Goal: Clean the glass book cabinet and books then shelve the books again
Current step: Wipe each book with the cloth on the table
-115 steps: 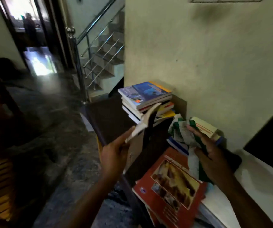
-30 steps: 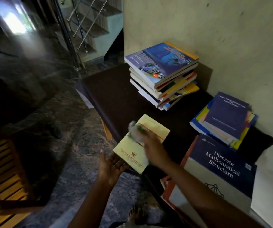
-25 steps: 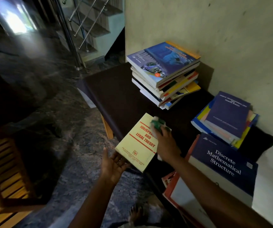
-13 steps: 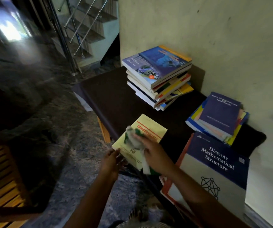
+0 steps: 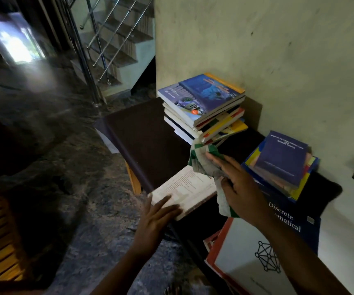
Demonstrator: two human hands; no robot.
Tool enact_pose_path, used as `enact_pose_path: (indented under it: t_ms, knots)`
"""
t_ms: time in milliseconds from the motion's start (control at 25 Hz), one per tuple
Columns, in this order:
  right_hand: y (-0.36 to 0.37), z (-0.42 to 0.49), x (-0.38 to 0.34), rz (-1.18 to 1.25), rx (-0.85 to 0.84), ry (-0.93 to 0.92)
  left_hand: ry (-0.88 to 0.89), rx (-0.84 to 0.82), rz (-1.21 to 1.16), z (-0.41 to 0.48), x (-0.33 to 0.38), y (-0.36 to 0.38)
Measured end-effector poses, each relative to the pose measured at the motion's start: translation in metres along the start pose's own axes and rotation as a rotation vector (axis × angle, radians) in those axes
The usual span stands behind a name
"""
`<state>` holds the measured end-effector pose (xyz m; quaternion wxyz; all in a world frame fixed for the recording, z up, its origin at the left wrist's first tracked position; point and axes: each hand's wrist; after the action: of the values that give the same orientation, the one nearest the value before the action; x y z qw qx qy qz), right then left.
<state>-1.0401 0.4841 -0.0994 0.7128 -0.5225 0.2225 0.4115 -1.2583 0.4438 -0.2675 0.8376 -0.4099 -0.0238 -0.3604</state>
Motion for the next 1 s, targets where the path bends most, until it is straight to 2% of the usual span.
enact_pose_path:
  t_ms: [80,160,200,280,360,400,480,520,600,680,880,920,1000]
  knots:
    - [0.009,-0.005,0.009,-0.010,-0.027,0.018,-0.053,-0.074,0.095,-0.029,-0.001,0.011]
    - [0.018,-0.003,0.018,-0.021,-0.047,0.050,-0.211,-0.031,0.037,-0.037,0.003,0.010]
    - [0.022,0.001,0.022,-0.022,-0.053,0.073,-0.407,0.050,-0.090,-0.029,0.007,0.004]
    - [0.032,0.016,0.033,-0.012,-0.028,0.105,-0.995,0.221,-0.430,-0.001,0.010,-0.008]
    - [0.044,0.036,0.052,-0.047,0.004,0.163,-1.527,0.216,-0.810,0.022,0.003,-0.013]
    - [0.052,0.045,0.064,-0.081,0.000,0.217,-1.660,0.172,-0.872,0.027,-0.004,-0.011]
    - [0.071,0.055,0.087,-0.196,-0.063,0.346,-1.745,0.165,-0.858,0.034,-0.011,-0.007]
    - [0.083,0.054,0.095,-0.327,-0.133,0.366,-1.763,0.190,-0.849,0.036,-0.013,-0.007]
    - [0.101,0.042,0.103,-0.645,-0.245,0.262,-1.785,0.225,-0.847,0.033,-0.017,-0.004]
    - [0.115,0.025,0.096,-0.740,-0.261,0.110,-1.801,0.241,-0.856,0.033,-0.018,-0.004]
    - [0.151,-0.035,0.052,-0.543,-0.324,-0.233,-1.795,0.260,-0.912,0.029,-0.021,-0.004]
    - [0.156,-0.043,0.049,-0.489,-0.382,-0.255,-1.800,0.259,-0.957,0.028,-0.023,-0.005]
    - [0.148,-0.034,0.050,-0.297,-0.417,-0.071,-1.816,0.244,-1.013,0.026,-0.027,-0.007]
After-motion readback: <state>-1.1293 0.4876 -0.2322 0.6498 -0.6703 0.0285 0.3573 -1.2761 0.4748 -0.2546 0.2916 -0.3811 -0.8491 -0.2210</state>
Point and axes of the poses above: each hand's wrist, its own z-axis towards the middle knuckle, its own y-axis out of the palm, x = y × z, and after that the axes turned 15 degrees about x, right-handed
